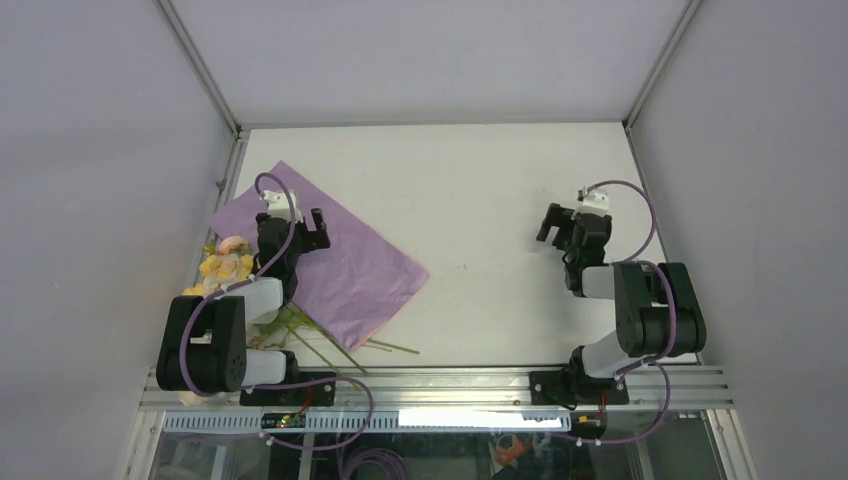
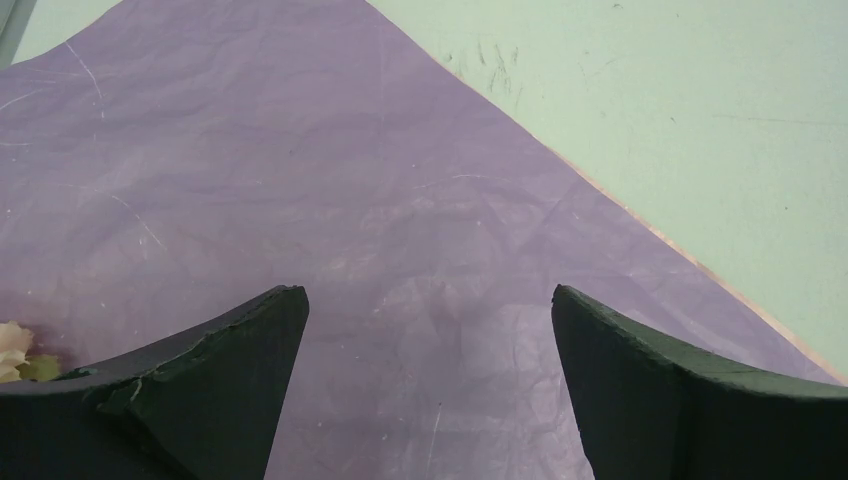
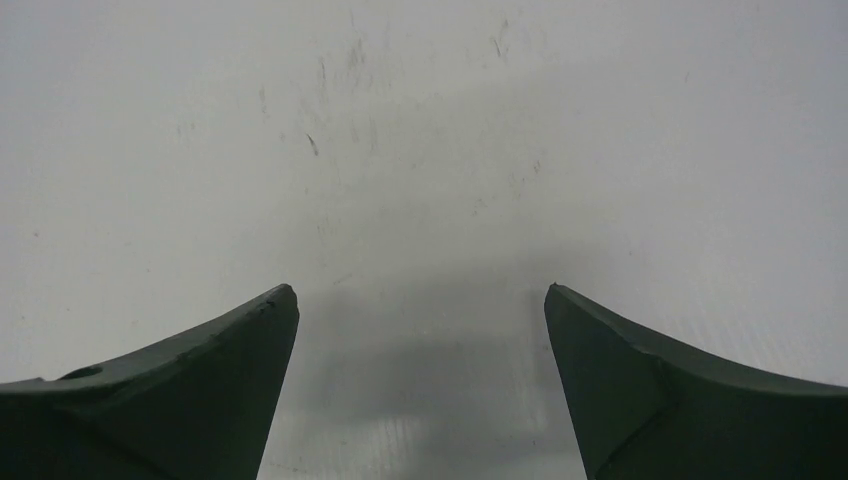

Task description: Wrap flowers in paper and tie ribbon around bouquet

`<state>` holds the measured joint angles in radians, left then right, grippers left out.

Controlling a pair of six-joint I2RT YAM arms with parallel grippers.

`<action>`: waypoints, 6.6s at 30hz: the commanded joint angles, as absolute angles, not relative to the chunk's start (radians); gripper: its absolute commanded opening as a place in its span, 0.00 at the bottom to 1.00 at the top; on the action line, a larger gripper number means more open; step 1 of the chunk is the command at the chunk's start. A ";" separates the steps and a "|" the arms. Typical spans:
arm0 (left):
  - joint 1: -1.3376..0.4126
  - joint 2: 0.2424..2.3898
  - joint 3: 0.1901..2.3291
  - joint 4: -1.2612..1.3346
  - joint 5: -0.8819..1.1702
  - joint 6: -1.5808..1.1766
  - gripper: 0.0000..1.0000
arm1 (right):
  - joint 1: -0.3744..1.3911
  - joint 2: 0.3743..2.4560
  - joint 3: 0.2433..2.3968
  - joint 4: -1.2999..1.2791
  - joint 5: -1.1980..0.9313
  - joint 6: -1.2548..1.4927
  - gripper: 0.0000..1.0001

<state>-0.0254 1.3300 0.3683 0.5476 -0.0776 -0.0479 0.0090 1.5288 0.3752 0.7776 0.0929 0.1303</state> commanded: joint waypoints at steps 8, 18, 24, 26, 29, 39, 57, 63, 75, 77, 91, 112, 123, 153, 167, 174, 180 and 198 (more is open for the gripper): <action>-0.007 1.144 0.502 0.323 0.140 0.016 0.99 | -0.037 1.427 1.083 -0.323 -0.450 0.290 0.95; -0.052 0.738 1.011 -1.119 0.713 0.769 0.92 | 0.497 1.585 1.280 -0.616 -0.407 0.405 0.76; -0.143 0.784 0.994 -1.469 0.500 0.996 0.83 | 0.666 1.837 1.397 -0.561 -0.409 0.449 0.75; -0.149 0.777 0.952 -1.471 0.416 1.043 0.83 | 0.690 1.961 1.485 -0.584 -0.425 0.434 0.73; -0.150 0.778 0.898 -1.468 0.329 1.120 0.83 | 0.716 2.120 1.636 -0.663 -0.426 0.401 0.69; -0.150 0.789 0.897 -1.468 0.291 1.012 0.88 | 0.782 2.318 1.835 -0.618 -0.609 0.467 0.45; -0.150 1.020 1.191 -1.358 0.436 0.596 0.88 | 0.384 1.572 1.529 -0.774 -0.091 0.452 0.00; -0.155 1.098 1.314 -1.334 0.524 0.457 0.84 | 0.388 1.415 1.508 -0.810 0.011 0.552 0.00; -0.625 1.022 1.309 -0.845 0.410 0.436 0.86 | 0.666 1.296 1.351 -0.518 0.387 1.162 0.00; -0.725 1.013 1.249 -0.698 0.361 0.442 0.88 | 0.703 1.285 1.311 -0.498 0.436 1.253 0.00; -0.830 1.142 1.135 -0.276 0.204 0.433 0.72 | 0.786 1.260 1.318 -0.506 0.563 1.290 0.00; -0.651 1.185 1.195 -0.381 0.333 0.468 0.55 | 0.785 1.227 1.320 -0.522 0.500 1.213 0.00; -0.649 1.250 1.213 -0.334 0.342 0.471 0.38 | 0.785 1.216 1.316 -0.516 0.429 1.187 0.00; -0.292 1.148 0.834 -0.365 0.121 -0.844 0.00 | 0.389 1.011 0.894 -0.747 0.081 0.958 0.94; -0.175 1.082 0.808 -0.373 0.276 -0.957 0.00 | 0.341 1.331 0.838 -0.356 -0.077 0.872 0.81; -0.184 1.067 0.808 -0.370 0.297 -0.937 0.00 | 0.344 1.467 0.928 -0.245 -0.188 1.061 0.82; -0.189 1.071 0.814 -0.368 0.300 -0.922 0.00 | 0.374 1.541 0.988 -0.203 -0.118 1.212 0.83; -0.306 1.034 0.769 -0.213 0.434 -0.616 0.00 | 0.340 1.490 1.296 -0.552 0.211 1.037 0.00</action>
